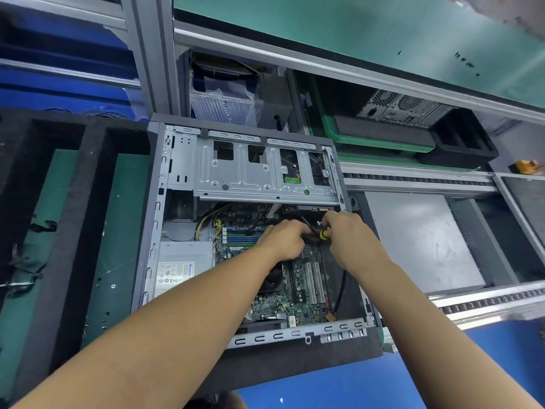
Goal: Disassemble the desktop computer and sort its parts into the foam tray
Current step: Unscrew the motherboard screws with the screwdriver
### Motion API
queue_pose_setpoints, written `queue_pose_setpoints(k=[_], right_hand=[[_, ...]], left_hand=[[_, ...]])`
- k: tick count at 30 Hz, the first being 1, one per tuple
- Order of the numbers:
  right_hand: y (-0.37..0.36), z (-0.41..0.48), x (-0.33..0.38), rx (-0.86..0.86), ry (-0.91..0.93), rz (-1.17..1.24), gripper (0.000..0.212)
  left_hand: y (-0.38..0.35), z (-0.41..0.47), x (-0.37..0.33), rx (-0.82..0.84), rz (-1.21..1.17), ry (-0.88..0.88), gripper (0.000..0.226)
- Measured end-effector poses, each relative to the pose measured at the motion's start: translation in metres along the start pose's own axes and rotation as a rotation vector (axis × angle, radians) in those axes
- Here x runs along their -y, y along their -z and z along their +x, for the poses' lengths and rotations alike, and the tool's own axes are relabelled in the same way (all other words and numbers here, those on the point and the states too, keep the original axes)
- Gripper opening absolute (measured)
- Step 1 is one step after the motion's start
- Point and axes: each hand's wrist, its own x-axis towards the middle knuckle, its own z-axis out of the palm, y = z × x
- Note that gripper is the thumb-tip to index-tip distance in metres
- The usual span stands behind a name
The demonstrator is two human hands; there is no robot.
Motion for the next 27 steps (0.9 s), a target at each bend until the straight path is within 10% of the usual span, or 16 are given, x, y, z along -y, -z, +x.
queue_pose_setpoints(k=[14,27], right_hand=[[0.009,0.008,0.002,0.073,-0.006,-0.064,0.016],[0.01,0.005,0.006,-0.013,0.034,-0.002,0.019]], left_hand=[[-0.01,0.013,-0.008,-0.149,0.199,-0.094,0.007],[-0.015,0.022,-0.004,-0.158,0.015,-0.169,0.01]])
